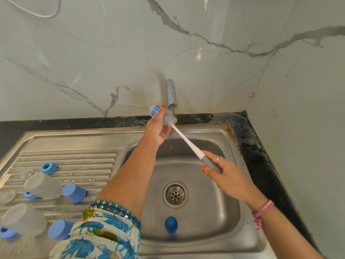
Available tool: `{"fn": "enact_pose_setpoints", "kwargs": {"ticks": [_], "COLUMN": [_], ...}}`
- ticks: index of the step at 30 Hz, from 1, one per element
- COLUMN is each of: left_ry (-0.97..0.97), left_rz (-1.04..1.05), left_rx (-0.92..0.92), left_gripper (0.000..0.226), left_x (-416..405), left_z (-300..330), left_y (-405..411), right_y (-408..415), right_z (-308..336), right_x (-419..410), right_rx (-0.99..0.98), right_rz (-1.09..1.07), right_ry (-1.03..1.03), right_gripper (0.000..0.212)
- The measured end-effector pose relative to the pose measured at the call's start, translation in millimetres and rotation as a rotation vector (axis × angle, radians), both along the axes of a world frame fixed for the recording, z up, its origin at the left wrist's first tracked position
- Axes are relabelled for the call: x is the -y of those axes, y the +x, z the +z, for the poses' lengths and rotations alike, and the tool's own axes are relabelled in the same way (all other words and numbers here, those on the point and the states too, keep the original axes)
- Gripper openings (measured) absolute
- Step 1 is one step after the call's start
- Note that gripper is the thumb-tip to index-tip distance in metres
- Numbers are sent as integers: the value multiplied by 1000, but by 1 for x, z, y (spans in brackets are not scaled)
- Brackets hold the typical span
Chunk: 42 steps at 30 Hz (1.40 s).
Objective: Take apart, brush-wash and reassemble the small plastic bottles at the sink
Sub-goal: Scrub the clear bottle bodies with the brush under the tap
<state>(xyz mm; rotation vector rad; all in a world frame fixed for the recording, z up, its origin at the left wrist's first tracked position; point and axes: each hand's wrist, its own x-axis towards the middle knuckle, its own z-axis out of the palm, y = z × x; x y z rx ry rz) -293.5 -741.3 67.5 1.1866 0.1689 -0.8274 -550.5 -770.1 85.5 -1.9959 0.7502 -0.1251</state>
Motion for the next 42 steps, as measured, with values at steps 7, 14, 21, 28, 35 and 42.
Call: {"fn": "enact_pose_setpoints", "kwargs": {"ticks": [7,14,21,28,35,42], "left_ry": [-33,116,178,-75,-18,51], "left_rz": [178,221,303,22,-15,277], "left_rx": [32,51,65,57,230,253], "left_gripper": [34,49,56,42,36,40], "left_x": [13,28,-3,6,16,16], "left_z": [-3,0,-10,-10,-19,-26], "left_y": [-15,-13,21,-5,-18,-5], "right_y": [-6,-15,-43,-2,21,5], "right_z": [27,35,49,29,25,34], "right_x": [-15,-41,-42,-40,-32,-56], "right_rx": [-119,-311,-289,-114,-203,-218], "right_rz": [23,37,36,-20,-5,81], "right_ry": [-335,-766,-543,-319,-380,-497], "right_gripper": [52,55,55,56,55,57]}}
